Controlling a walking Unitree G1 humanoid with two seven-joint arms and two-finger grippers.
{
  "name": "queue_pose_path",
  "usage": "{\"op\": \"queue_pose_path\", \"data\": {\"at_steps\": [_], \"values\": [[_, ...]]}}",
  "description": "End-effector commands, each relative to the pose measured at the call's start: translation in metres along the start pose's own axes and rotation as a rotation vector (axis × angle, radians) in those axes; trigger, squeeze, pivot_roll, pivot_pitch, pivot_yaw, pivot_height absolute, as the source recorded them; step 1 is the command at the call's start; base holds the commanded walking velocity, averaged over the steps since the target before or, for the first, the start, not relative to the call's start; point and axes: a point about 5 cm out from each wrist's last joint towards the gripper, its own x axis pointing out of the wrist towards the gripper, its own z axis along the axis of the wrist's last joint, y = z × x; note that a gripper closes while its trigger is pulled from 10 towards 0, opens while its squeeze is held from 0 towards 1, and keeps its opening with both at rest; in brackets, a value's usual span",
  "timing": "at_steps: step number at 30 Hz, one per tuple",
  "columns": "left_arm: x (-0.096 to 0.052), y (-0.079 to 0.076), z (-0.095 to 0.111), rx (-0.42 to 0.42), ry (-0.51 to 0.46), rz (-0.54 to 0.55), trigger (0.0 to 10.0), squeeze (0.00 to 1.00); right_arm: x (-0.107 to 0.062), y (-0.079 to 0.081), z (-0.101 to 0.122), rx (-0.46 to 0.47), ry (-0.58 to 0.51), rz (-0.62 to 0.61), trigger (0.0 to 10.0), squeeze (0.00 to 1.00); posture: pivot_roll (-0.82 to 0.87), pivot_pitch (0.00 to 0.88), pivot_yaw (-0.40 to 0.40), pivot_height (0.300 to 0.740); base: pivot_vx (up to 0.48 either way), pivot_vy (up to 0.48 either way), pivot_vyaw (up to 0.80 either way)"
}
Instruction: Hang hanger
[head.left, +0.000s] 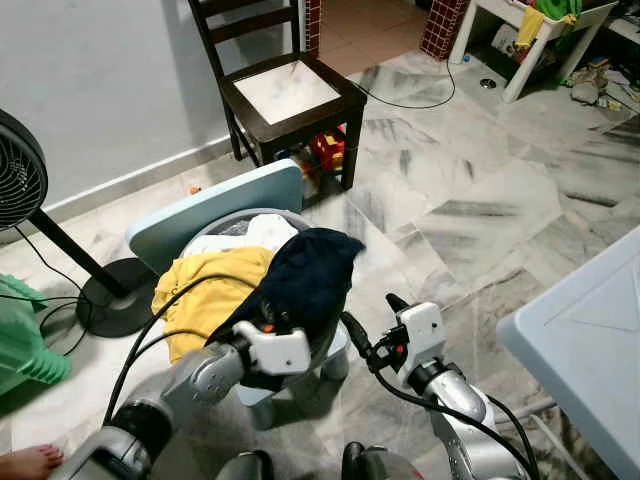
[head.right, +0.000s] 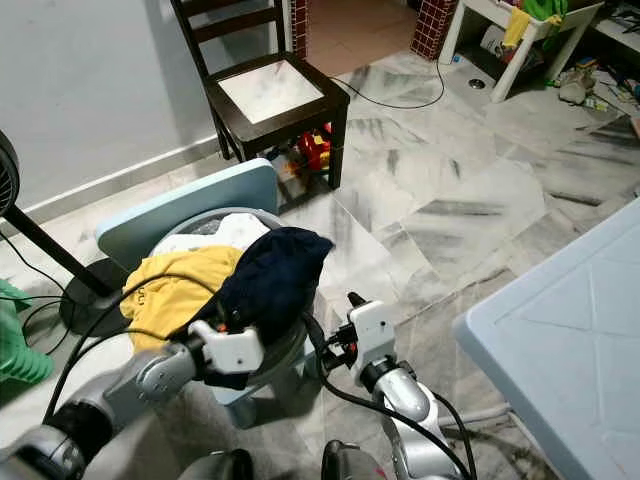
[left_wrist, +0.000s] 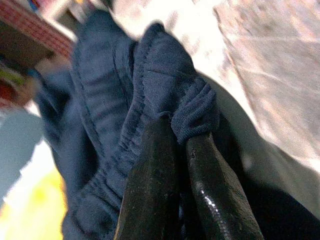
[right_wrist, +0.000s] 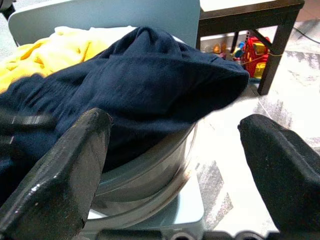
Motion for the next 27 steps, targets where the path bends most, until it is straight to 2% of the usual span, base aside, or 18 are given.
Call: {"op": "queue_pose_path", "data": {"at_steps": [1,2,3,4,7,8,9,10,11,13,14,18,21,27], "values": [[-0.004,-0.005,-0.006,-0.035,0.034,-0.01,3.4,0.0,-0.002,0.003,-0.007,0.003,0.029,0.015,10.0,0.0,0.06,0.224,-0.021,0.74,0.0,0.0,0.0],[-0.007,-0.006,-0.01,-0.054,0.055,-0.002,8.2,0.0,-0.001,0.003,-0.007,0.004,0.03,0.015,10.0,0.0,0.07,0.224,-0.021,0.74,0.0,0.0,0.0],[-0.007,-0.006,-0.01,-0.054,0.055,-0.002,8.2,0.0,-0.001,0.003,-0.007,0.004,0.03,0.015,10.0,0.0,0.07,0.224,-0.021,0.74,0.0,0.0,0.0],[-0.01,-0.006,-0.014,-0.084,0.084,0.024,9.8,0.0,0.0,0.002,-0.006,0.003,0.03,0.016,10.0,0.0,0.07,0.225,-0.022,0.74,0.0,0.0,0.0],[-0.014,-0.004,-0.02,-0.131,0.119,0.073,10.0,0.0,0.001,0.002,-0.006,0.002,0.03,0.017,10.0,0.0,0.07,0.226,-0.023,0.74,0.0,0.0,0.0],[-0.015,-0.002,-0.022,-0.138,0.133,0.102,10.0,0.71,0.001,0.002,-0.006,0.002,0.03,0.019,10.0,0.0,0.08,0.225,-0.025,0.74,0.0,0.0,0.0],[-0.016,-0.001,-0.023,-0.139,0.142,0.121,10.0,0.71,0.001,0.002,-0.005,0.001,0.029,0.02,10.0,0.0,0.08,0.227,-0.024,0.74,0.0,0.0,0.0],[-0.018,0.004,-0.025,-0.167,0.154,0.199,10.0,1.0,0.002,0.003,-0.005,0.0,0.03,0.024,10.0,0.0,0.08,0.225,-0.027,0.74,0.0,0.0,0.0],[-0.02,0.012,-0.023,-0.164,0.141,0.282,10.0,1.0,0.002,0.003,-0.006,0.0,0.031,0.027,10.0,0.0,0.08,0.224,-0.028,0.74,0.0,0.0,0.0],[-0.02,0.014,-0.022,-0.163,0.132,0.305,10.0,1.0,0.002,0.003,-0.006,0.0,0.031,0.028,10.0,0.0,0.08,0.224,-0.028,0.74,0.0,0.0,0.0],[-0.022,0.019,-0.018,-0.131,0.103,0.361,10.0,1.0,0.002,0.003,-0.006,0.0,0.032,0.032,10.0,0.0,0.08,0.224,-0.03,0.74,0.0,0.0,0.0],[-0.025,0.024,-0.013,-0.099,0.075,0.427,10.0,1.0,0.003,0.004,-0.006,0.0,0.032,0.037,10.0,0.0,0.09,0.223,-0.03,0.74,0.0,0.0,0.0],[-0.031,0.026,-0.008,-0.195,0.039,0.528,10.0,1.0,0.005,0.004,-0.006,0.0,0.032,0.042,10.0,0.0,0.09,0.221,-0.03,0.74,0.0,0.0,0.0],[-0.039,0.028,0.003,-0.24,-0.025,0.605,10.0,1.0,0.005,0.004,-0.006,0.0,0.033,0.045,10.0,0.0,0.1,0.227,-0.03,0.74,0.0,0.0,0.0]]}}
